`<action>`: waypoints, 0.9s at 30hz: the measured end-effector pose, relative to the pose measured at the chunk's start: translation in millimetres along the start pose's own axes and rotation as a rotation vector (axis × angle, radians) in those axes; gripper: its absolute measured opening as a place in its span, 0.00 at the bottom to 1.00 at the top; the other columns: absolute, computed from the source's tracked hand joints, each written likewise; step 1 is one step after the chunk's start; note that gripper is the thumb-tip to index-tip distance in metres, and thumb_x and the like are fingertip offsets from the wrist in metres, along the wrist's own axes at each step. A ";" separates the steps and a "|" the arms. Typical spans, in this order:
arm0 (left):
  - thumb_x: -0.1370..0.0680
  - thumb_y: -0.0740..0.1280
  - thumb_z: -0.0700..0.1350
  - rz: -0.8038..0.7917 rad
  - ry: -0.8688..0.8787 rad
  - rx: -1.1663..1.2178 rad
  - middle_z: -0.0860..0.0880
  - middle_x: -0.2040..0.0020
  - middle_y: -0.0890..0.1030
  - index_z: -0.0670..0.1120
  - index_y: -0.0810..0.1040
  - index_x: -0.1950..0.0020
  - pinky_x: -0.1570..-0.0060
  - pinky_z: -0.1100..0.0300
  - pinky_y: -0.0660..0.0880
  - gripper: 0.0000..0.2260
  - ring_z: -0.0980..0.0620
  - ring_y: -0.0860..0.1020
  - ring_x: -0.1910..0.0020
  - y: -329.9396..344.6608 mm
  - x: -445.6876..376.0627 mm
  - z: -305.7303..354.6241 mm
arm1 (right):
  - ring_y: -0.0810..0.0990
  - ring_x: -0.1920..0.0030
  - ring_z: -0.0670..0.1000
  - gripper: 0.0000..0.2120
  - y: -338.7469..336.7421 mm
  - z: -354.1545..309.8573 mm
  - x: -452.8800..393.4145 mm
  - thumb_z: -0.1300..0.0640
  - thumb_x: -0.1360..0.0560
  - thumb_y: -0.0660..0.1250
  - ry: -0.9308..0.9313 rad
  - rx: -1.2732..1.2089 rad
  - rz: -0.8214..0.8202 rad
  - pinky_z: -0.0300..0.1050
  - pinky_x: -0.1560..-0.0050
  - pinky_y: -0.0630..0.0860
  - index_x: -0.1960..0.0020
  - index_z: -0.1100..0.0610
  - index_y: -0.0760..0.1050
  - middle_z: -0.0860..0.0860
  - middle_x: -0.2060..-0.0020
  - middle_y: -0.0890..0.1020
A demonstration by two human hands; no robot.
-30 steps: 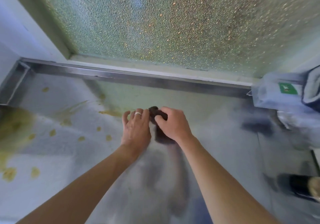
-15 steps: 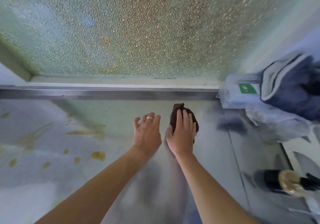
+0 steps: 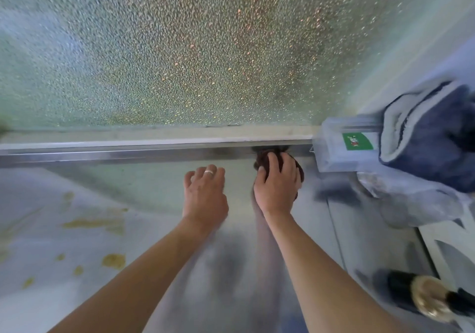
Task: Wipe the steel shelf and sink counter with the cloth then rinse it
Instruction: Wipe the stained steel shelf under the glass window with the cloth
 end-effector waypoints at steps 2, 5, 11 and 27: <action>0.32 0.67 0.42 -0.005 -0.005 0.003 0.51 0.51 0.78 0.51 0.73 0.52 0.43 0.52 0.65 0.10 0.47 0.77 0.49 -1.7 -2.9 0.6 | 0.71 0.29 0.60 0.17 3.2 -6.6 5.3 0.54 0.22 0.65 -0.013 0.000 0.010 0.58 0.28 0.65 0.33 0.53 0.77 0.57 0.32 0.74; 0.28 0.66 0.43 -0.004 -0.016 0.028 0.51 0.52 0.79 0.51 0.74 0.54 0.42 0.52 0.66 0.05 0.47 0.77 0.50 -6.0 -6.6 0.0 | 0.72 0.32 0.60 0.18 11.5 -34.3 13.4 0.53 0.24 0.64 -0.079 -0.052 -0.004 0.58 0.30 0.66 0.35 0.50 0.78 0.57 0.33 0.75; 0.24 0.62 0.46 -0.006 -0.018 0.077 0.54 0.54 0.77 0.54 0.73 0.55 0.38 0.51 0.65 0.02 0.50 0.78 0.50 -12.1 -9.3 -8.0 | 0.71 0.33 0.59 0.20 20.7 -70.8 23.7 0.50 0.24 0.58 -0.197 -0.112 -0.106 0.56 0.32 0.67 0.35 0.47 0.77 0.56 0.34 0.73; 0.28 0.65 0.39 -0.056 -0.035 0.151 0.55 0.54 0.79 0.53 0.75 0.54 0.40 0.55 0.62 0.09 0.52 0.77 0.49 -16.7 -9.8 -34.4 | 0.73 0.39 0.58 0.18 34.8 -81.1 24.0 0.53 0.25 0.63 -0.176 -0.039 -0.060 0.56 0.37 0.69 0.36 0.47 0.77 0.53 0.40 0.76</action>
Point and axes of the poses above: each hand's wrist, its own x-axis away from the middle knuckle, its own y-axis out of the palm, z = x × y, the point moved 6 cm from there along -x, towards the middle knuckle
